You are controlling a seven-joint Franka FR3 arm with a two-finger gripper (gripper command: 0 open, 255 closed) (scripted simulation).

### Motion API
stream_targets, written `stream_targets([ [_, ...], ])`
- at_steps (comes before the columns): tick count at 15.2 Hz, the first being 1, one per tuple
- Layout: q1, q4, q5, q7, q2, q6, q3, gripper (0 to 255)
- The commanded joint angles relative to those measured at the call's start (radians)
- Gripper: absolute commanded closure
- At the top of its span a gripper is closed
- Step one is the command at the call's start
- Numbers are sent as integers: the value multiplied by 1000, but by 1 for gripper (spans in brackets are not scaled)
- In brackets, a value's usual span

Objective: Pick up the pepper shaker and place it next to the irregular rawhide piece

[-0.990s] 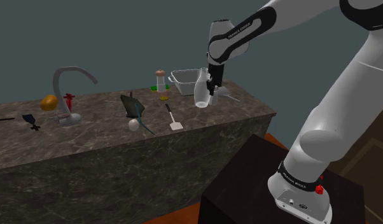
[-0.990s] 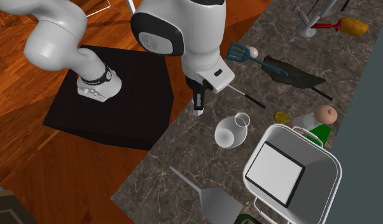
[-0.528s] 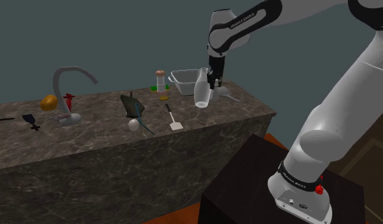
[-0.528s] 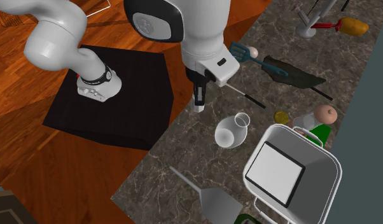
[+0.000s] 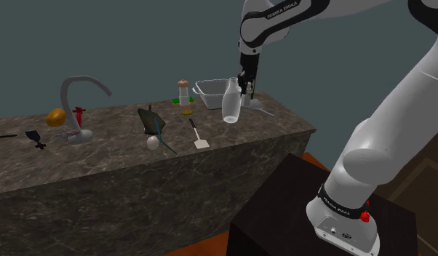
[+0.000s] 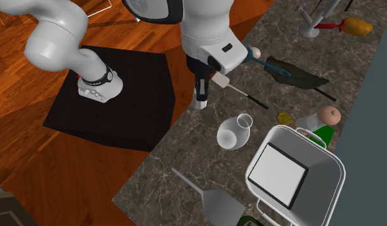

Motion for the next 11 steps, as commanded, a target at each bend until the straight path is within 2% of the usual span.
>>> stream_targets([
  [1,9,27,6,16,24,-6,11,255],
  [11,90,298,42,164,304,-13,95,255],
])
